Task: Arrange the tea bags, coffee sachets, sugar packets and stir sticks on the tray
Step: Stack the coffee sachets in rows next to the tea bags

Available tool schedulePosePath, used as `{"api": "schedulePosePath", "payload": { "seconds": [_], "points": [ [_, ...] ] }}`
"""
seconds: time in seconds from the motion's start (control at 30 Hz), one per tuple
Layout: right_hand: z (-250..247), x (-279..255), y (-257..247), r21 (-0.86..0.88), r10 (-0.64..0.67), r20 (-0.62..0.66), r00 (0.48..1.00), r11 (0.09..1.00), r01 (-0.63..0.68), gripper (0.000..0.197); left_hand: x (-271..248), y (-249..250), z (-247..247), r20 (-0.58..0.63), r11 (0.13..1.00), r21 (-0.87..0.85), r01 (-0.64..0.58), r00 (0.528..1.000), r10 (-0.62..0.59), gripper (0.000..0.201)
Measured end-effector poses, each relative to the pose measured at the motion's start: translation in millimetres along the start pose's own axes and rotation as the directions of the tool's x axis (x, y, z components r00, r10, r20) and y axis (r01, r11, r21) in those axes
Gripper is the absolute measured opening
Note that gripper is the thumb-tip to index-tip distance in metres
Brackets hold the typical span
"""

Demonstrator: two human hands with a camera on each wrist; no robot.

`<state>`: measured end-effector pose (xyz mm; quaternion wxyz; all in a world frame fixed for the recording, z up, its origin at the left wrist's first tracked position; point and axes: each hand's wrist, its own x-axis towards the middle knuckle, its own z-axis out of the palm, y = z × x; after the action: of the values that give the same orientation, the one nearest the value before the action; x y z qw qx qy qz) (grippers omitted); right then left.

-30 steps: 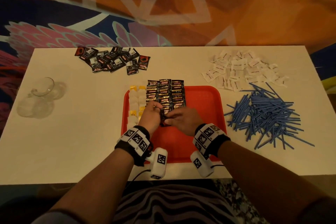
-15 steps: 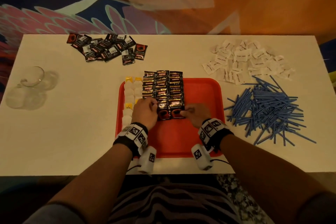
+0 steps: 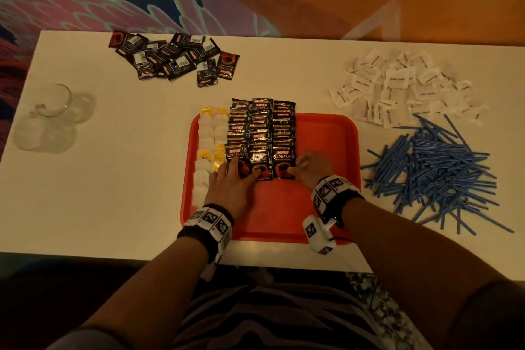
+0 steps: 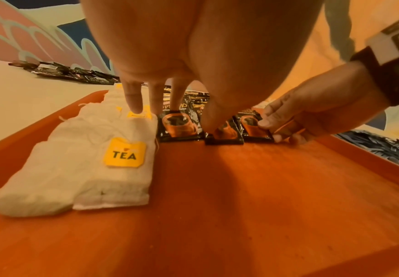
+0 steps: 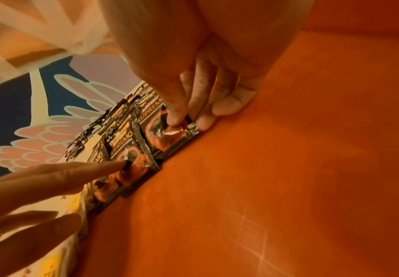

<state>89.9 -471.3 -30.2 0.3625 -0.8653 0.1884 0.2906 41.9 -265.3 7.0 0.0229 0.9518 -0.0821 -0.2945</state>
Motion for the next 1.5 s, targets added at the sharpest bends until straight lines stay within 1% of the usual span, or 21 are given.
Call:
{"api": "schedulePosePath", "payload": {
  "seconds": [0.17,0.3,0.5,0.63,0.8,0.9,1.0,1.1,1.17,1.23,1.33,1.43,1.5],
  "points": [
    [2,0,1,-0.021,0.029,-0.044,0.999,0.999,-0.03,0.027,4,-2,4,-0.026,1.0,0.019,-0.019,0.999,0.02,0.059],
    [5,1,3,0.03,0.037,-0.091,0.995,0.999,-0.035,0.031,5,-3,3,-0.034,0.999,0.032,-0.027,0.999,0.029,0.06],
    [5,-2,2,0.057,0.016,-0.082,0.997,0.998,-0.011,0.031,3,-6,4,-0.04,0.999,0.024,-0.031,0.999,0.032,0.064],
    [4,-5,3,0.058,0.023,-0.088,0.996,0.998,-0.017,0.03,3,-7,6,-0.042,0.999,0.02,-0.032,0.999,0.033,0.065],
    [1,-10,3,0.055,0.03,-0.103,0.994,0.998,-0.025,0.029,2,-7,7,-0.082,0.999,0.001,-0.044,0.996,0.044,0.066],
    [-3,-14,1,0.034,0.02,-0.116,0.993,0.999,-0.016,0.027,-2,-7,5,-0.114,0.997,-0.048,-0.053,0.992,0.047,0.066],
    [-4,-16,-5,-0.022,-0.031,-0.117,0.993,0.999,0.028,0.025,-7,-10,-1,-0.185,0.988,-0.144,-0.056,0.982,0.029,0.062],
    [-3,-18,-17,-0.054,-0.115,-0.109,0.987,0.992,0.11,0.023,-9,-19,-5,-0.27,0.957,-0.288,-0.039,0.962,-0.042,0.047],
    [-2,-21,-28,-0.082,-0.169,-0.086,0.982,0.983,0.162,0.023,-8,-29,-8,-0.308,0.939,-0.345,-0.018,0.947,-0.095,0.042],
    [2,-24,-38,-0.081,-0.21,-0.052,0.976,0.975,0.205,0.023,-1,-44,-17,-0.305,0.925,-0.378,0.02,0.941,-0.145,0.043],
    [9,-28,-52,-0.081,-0.25,0.012,0.968,0.965,0.25,0.019,22,-72,-42,-0.276,0.935,-0.347,0.068,0.946,-0.171,0.05],
    [13,-30,-66,-0.075,-0.245,0.017,0.969,0.966,0.246,0.016,61,-100,-74,-0.226,0.954,-0.284,0.096,0.96,-0.164,0.052],
    [17,-32,-77,-0.058,-0.218,0.013,0.976,0.974,0.218,0.016,91,-117,-92,-0.204,0.97,-0.23,0.077,0.971,-0.126,0.052]
  ]
}}
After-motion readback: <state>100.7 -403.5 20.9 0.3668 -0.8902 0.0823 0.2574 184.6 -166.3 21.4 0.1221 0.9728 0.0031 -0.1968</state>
